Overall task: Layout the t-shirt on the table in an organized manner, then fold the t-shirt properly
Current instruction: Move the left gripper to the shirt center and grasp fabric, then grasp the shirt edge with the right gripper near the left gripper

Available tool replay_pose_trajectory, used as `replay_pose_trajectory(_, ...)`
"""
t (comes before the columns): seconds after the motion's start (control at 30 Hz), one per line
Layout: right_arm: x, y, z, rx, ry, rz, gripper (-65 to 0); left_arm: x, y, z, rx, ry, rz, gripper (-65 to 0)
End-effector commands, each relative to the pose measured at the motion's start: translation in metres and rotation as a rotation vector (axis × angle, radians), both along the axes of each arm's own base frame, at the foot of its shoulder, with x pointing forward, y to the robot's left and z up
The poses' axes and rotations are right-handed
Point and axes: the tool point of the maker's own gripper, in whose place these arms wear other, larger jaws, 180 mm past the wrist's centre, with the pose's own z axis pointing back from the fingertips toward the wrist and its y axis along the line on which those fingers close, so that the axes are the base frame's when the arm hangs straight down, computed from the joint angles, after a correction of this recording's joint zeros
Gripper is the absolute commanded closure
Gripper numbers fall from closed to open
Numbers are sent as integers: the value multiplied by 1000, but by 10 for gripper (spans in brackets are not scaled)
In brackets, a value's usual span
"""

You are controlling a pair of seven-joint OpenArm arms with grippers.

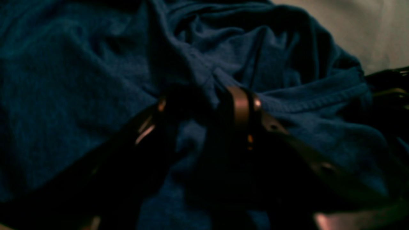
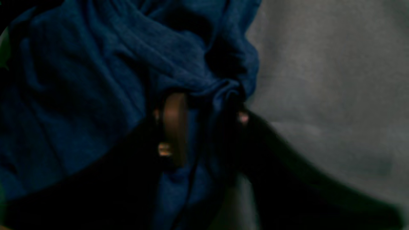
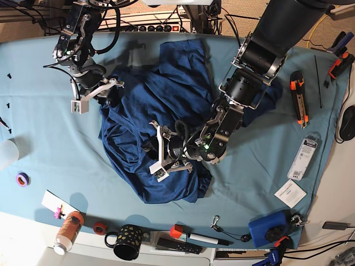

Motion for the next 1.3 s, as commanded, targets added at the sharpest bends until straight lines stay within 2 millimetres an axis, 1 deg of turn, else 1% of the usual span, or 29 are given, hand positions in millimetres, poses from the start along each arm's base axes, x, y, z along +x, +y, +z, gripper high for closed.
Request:
replay_pose_trajectory(0.0,1,0,3,-6,-3,17,-82,11,-9,25,-53,-48,-2,-241)
replay_pose_trajectory(0.03,2,3,5,8,-10,30,-6,11,-9,25,-54,-48,-1,-241)
replay_pose_trajectory(0.13,4,17,12,46,-49,100,0,12,-9,25,-54,-49,-1,-241)
replay_pose_trajectory(0.3,0,51,28,161,-119,267,0,12,-7,27,-63,-55,-4,-241)
replay_pose_trajectory(0.33,-2,56,30,179,-124,296,0,13,-6,32,-84,-69,-13,-240)
replay_pose_trajectory(0.4,-7,64,32,207,-122,338,0,16,-1,48,-158,-87,-12,-240)
replay_pose_trajectory(0.5,-13,67,31,229,-114,351,0,29,19,73,-220,-122,20,-241)
replay_pose_trajectory(0.63,-20,68,27,236,-96,350,0,50,59,103,-262,-144,110,-241)
replay_pose_trajectory(0.73,-29,74,31,280,-92,362,0,59,90,115,-303,-111,174,-241)
replay_pose_trajectory(0.8,-37,79,41,298,-102,382,0,62,111,113,-307,-79,207,-241)
replay_pose_trajectory(0.87,-43,83,54,279,-123,407,0,62,129,108,-296,-52,228,-241)
replay_pose_trajectory(1.0,-54,90,88,195,-190,466,0,48,155,90,-306,-14,230,-241)
replay_pose_trajectory(1.1,-62,97,114,131,-243,513,0,34,166,72,-332,46,254,-241)
replay_pose_trajectory(1.23,-72,108,145,52,-304,570,0,12,170,47,-361,126,274,-241)
replay_pose_trajectory(1.27,-75,108,144,54,-295,570,0,7,170,41,-366,142,277,-241)
